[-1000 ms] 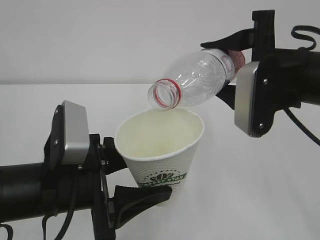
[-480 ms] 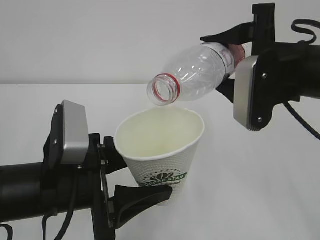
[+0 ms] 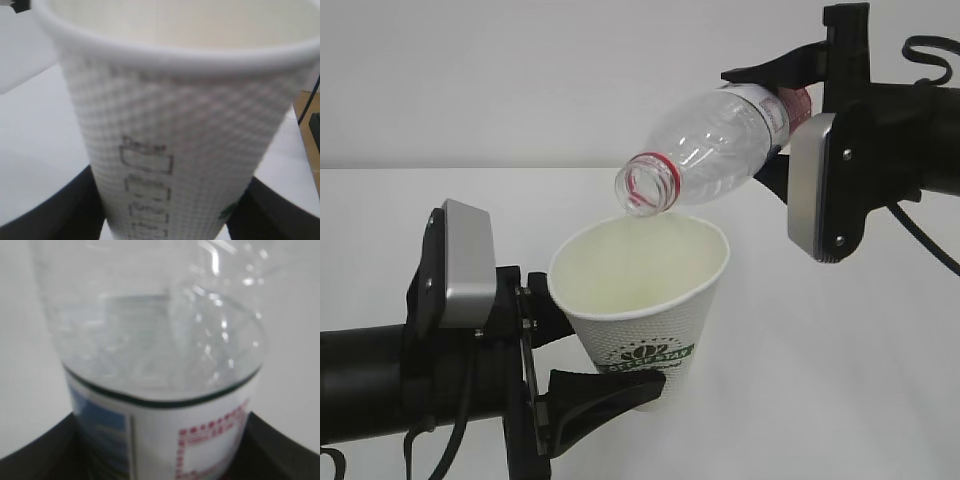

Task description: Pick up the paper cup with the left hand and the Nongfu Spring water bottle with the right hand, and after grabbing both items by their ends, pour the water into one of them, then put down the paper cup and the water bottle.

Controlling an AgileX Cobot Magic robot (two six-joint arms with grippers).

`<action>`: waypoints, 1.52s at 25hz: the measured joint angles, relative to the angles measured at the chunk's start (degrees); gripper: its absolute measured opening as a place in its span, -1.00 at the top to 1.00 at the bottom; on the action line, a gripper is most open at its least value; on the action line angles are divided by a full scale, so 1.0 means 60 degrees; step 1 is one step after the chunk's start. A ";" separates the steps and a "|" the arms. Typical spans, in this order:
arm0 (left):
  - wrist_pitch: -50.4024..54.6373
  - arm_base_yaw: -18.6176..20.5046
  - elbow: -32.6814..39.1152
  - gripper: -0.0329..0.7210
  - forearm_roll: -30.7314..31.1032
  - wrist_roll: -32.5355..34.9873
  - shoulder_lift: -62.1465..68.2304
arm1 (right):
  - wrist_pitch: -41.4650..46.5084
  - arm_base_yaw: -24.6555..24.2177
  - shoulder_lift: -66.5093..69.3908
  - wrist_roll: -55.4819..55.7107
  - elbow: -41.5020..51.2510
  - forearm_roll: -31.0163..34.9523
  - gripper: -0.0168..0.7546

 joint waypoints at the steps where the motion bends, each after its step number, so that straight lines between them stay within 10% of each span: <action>1: 0.0001 0.0000 0.0000 -0.39 0.0000 0.0000 0.0000 | 0.0000 0.0000 0.0000 0.0000 0.0000 0.0000 -0.37; 38: 0.0001 0.0000 0.0000 -0.39 0.0000 0.0017 0.0000 | 0.0080 0.0000 0.0014 -0.0395 0.0000 0.0024 -0.37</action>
